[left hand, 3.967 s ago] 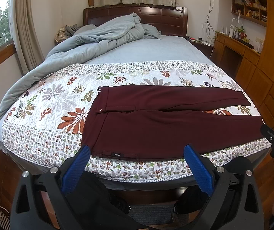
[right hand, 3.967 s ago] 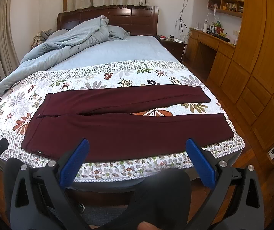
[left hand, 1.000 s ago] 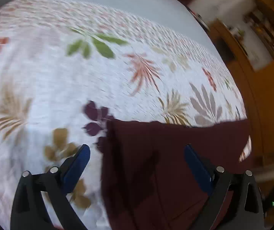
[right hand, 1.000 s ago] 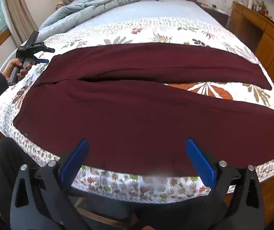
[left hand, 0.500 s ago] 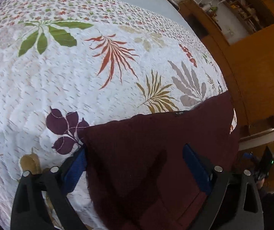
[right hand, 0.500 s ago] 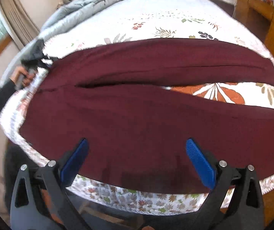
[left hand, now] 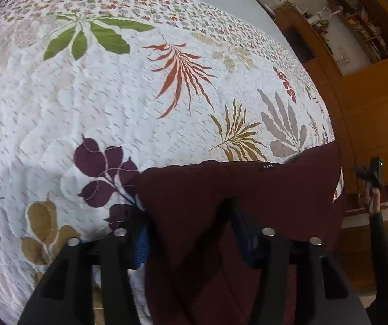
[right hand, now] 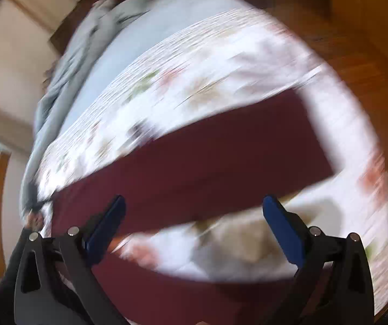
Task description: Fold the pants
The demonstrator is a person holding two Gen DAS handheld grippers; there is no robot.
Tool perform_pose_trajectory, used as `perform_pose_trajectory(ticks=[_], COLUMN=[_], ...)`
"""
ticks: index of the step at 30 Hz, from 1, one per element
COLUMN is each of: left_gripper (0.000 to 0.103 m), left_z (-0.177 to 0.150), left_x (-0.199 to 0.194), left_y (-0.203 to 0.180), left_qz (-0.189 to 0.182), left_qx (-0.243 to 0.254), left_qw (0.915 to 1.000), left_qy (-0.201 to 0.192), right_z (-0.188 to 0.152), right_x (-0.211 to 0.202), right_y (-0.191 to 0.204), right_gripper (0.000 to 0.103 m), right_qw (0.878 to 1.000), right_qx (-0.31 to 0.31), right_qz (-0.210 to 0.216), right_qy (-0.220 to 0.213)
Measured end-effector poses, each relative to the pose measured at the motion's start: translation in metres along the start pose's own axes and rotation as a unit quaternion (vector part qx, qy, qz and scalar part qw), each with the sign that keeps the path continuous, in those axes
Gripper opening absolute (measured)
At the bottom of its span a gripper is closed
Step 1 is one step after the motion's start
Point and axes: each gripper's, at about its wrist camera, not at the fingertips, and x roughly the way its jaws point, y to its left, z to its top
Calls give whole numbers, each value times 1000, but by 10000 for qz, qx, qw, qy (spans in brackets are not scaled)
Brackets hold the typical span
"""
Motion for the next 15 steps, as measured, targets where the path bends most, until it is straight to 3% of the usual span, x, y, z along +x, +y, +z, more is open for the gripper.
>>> perform_pose_trajectory(ticks=[4, 9, 15], left_gripper=[75, 75, 74], left_z=[4, 6, 7], left_x=[6, 11, 14], left_y=[-9, -16, -18], left_qz=[84, 363, 578], left_qx=[-65, -107, -253], left_qw=[9999, 9992, 9980], left_qy=[89, 125, -14], right_z=[51, 78, 94], right_x=[20, 63, 87], right_y=[-57, -75, -87], right_gripper=[100, 100, 101], right_qw=[9991, 9982, 9974], right_qx=[287, 71, -234], right_qz=[-299, -255, -126], right_qy=[129, 542, 673])
